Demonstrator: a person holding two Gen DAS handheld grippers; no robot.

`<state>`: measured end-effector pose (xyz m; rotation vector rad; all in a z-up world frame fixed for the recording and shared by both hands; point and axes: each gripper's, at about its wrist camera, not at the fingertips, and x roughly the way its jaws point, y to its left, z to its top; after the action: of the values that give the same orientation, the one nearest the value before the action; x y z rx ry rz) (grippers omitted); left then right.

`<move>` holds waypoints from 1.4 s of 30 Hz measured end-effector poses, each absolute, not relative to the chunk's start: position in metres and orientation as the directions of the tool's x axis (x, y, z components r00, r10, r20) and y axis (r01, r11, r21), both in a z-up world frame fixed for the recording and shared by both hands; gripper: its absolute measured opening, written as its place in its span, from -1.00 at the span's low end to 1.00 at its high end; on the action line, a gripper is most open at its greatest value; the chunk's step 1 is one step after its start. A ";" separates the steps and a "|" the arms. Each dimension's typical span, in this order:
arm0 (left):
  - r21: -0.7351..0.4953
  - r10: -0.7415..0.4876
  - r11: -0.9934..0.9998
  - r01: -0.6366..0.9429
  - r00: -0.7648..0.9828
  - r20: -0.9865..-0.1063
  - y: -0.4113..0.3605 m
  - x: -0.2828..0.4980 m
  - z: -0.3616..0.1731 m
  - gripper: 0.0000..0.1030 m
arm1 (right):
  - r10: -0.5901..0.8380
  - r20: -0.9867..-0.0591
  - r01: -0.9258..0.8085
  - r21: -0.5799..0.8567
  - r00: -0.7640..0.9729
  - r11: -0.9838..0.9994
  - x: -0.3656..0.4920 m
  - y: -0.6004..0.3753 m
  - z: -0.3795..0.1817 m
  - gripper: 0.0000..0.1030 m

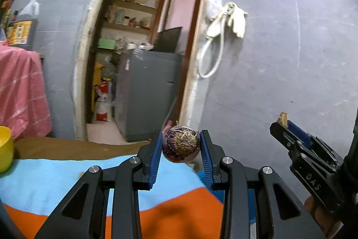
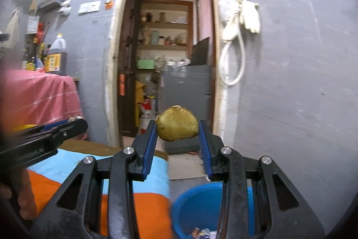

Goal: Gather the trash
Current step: 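Carry the onion and potato slice over the blue bucket and open both tools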

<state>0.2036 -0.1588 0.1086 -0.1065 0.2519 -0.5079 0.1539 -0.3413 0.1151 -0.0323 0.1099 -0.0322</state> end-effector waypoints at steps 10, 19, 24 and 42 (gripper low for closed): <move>-0.167 -0.551 0.832 0.529 0.758 -0.348 -0.228 0.227 0.096 -0.43 | -0.128 -0.305 0.164 0.094 0.944 0.982 0.174 -0.403 0.094 0.12; -0.230 -0.559 0.821 0.522 0.655 -0.508 -0.263 0.259 0.066 -0.43 | -0.107 -0.439 0.198 0.167 0.892 0.966 0.192 -0.429 0.070 0.13; -0.285 -0.563 0.819 0.498 0.599 -0.570 -0.277 0.277 0.048 -0.43 | -0.081 -0.498 0.210 0.210 0.864 0.955 0.200 -0.441 0.056 0.14; -0.345 -0.569 0.818 0.461 0.558 -0.604 -0.272 0.286 0.037 -0.07 | -0.099 -0.518 0.252 0.234 0.850 0.939 0.205 -0.453 0.055 0.29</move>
<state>0.2860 -0.2721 0.0367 -0.1531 0.7670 -0.6101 0.2053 -0.4532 0.0545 0.3017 0.5246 -0.1877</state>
